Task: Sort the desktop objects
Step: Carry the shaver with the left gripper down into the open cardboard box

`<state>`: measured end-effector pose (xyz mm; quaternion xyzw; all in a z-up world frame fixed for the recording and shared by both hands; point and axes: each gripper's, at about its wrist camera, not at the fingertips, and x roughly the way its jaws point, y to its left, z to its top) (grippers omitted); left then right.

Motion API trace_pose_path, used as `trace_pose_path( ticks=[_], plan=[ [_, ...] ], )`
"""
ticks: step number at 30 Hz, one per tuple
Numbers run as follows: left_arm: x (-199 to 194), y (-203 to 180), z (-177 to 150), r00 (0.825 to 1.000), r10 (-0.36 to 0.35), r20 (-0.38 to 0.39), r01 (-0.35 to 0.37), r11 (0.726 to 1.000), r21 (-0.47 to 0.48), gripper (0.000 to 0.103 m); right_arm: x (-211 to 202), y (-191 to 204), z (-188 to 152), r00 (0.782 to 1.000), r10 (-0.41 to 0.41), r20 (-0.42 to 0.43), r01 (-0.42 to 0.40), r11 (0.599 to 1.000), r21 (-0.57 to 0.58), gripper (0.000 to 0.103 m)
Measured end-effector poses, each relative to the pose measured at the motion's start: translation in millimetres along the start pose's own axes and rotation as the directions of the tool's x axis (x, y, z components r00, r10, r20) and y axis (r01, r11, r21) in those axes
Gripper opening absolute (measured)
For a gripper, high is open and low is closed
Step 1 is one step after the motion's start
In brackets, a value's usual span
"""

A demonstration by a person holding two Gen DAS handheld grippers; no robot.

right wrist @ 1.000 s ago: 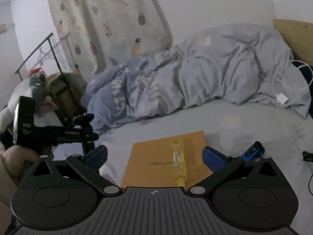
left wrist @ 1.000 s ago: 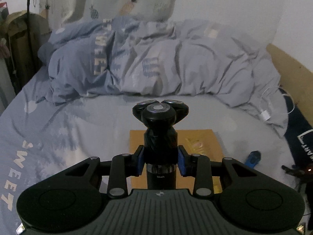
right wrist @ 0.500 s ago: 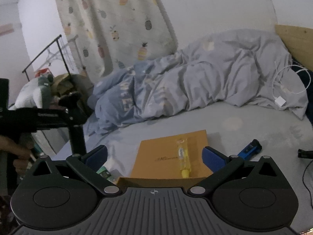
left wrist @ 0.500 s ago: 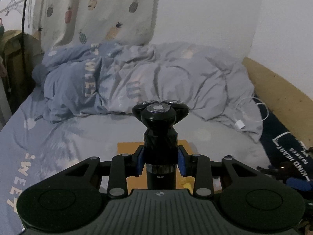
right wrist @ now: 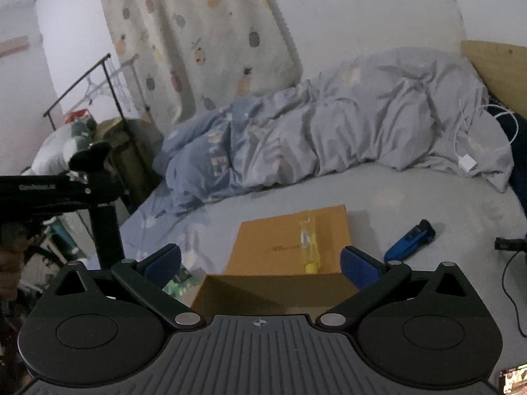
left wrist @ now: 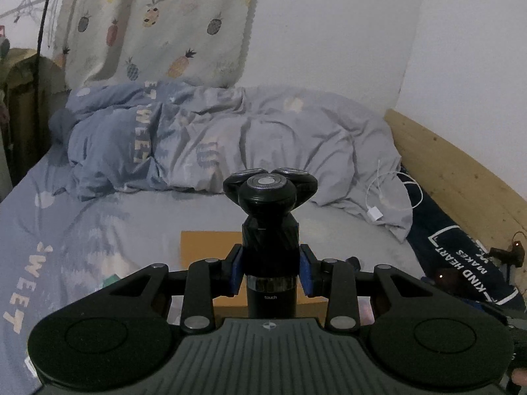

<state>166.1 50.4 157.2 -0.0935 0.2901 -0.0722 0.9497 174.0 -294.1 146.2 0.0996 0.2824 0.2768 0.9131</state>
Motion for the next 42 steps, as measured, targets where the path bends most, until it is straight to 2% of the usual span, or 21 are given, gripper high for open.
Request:
trace_pose_path(
  ticks=[11,20,32,42],
  plan=[
    [7.3,8.4,-40.8,0.997,-0.009,-0.072,0.006,0.999,-0.039,0.036,8.7,-3.0,-28.9,0.998,-0.005,-0.057,0.005,1.000,0.008,0.103],
    [30.8,14.1,-77.3,0.986,0.007,-0.166,-0.015,0.999,-0.048,0.036,17.0,-4.6,-44.7,0.996,-0.016,-0.090,0.017,1.000,0.010,0.103],
    [69.9,15.4,-122.6,0.954,0.031,-0.299,-0.047,0.998,-0.048,0.036,23.5,-15.2,-63.5,0.991,-0.029,-0.130,0.034,0.999,0.031,0.103],
    [102.6,5.7,-143.2,0.923,0.060,-0.379,-0.069,0.998,-0.011,0.036,36.9,-30.8,-76.4,0.985,-0.030,-0.167,0.039,0.998,0.054,0.103]
  ],
)
